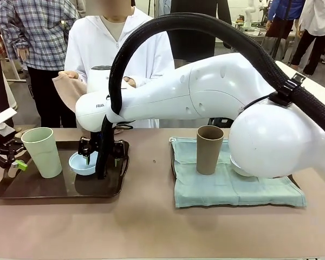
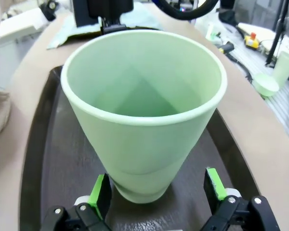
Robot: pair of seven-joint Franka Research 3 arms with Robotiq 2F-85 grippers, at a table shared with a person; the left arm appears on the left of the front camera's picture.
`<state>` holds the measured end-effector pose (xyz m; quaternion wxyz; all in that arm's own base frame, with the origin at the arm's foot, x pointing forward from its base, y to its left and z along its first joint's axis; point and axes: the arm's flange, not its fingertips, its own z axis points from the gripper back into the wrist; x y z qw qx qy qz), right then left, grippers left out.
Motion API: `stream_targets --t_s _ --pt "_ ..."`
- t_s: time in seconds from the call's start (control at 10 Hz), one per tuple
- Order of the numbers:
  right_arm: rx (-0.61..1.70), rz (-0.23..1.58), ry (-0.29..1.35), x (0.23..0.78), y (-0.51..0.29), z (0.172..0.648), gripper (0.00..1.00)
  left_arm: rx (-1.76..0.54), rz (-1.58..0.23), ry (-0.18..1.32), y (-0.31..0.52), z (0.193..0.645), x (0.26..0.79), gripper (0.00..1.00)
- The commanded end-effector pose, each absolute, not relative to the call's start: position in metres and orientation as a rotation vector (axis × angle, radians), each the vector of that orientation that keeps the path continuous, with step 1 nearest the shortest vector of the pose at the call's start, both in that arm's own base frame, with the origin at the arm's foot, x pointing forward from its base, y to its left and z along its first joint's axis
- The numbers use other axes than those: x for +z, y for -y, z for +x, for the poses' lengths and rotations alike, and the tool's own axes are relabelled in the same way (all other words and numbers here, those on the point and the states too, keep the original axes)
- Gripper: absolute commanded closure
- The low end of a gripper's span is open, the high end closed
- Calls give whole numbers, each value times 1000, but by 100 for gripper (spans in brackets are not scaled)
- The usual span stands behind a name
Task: Set up a tray with a mat and arrange the tableware.
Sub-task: Pick up the Picnic Bowl and Reusable plastic cup from the Handle tray in front of the human's position and hold them in the air.
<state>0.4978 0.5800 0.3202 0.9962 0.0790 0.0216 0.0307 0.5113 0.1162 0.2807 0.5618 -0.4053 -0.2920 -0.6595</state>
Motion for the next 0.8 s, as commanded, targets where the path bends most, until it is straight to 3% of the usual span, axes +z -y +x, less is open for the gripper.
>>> stream_targets --t_s 0.0,0.7 --pt "59 159 -69 315 -597 510 0 -1592 -971 768 -118 518 280 0" --pt "53 128 -39 312 -608 510 0 -1586 -985 774 -78 523 271 0"
